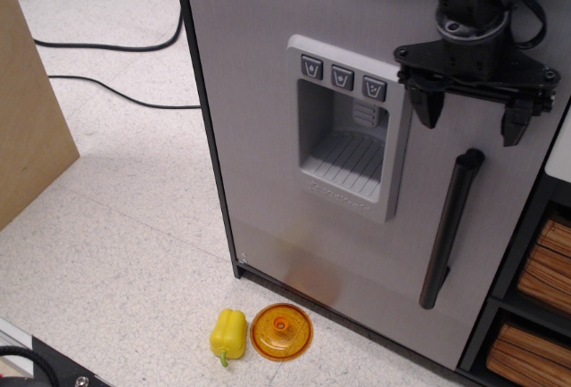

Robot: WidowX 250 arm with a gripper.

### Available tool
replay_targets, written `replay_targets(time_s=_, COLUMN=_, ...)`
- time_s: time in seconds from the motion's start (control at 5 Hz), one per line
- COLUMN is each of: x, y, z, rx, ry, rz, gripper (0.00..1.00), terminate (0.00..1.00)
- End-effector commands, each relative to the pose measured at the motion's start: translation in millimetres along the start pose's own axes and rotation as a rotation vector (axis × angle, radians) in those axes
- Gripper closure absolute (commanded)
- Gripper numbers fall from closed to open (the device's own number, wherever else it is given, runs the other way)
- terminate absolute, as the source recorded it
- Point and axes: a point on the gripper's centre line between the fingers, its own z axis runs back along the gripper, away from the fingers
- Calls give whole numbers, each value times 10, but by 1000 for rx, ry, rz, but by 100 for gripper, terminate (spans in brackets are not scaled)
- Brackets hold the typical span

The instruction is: Close fridge

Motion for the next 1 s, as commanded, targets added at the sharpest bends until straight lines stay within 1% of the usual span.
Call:
replay_targets(time_s=0.0, x=200, y=-119, z=117, rx=-23, ry=-93, rz=-8, gripper=0, terminate=0)
replay_targets(time_s=0.2, x=148, y=-99, z=209, rx=-44, ry=-109, rz=-11, gripper=0, terminate=0)
replay_targets(time_s=0.4, x=-33, y=-4, z=436, rx=-59, ry=-118, rz=-24, gripper=0, terminate=0)
replay_targets(time_s=0.6, x=-236, y=135, z=669, rx=-73, ry=-98, rz=-36, gripper=0, terminate=0)
replay_targets(time_s=0.8, x=-405, y=278, z=799, rx=-25, ry=-20, rz=-29, gripper=0, terminate=0)
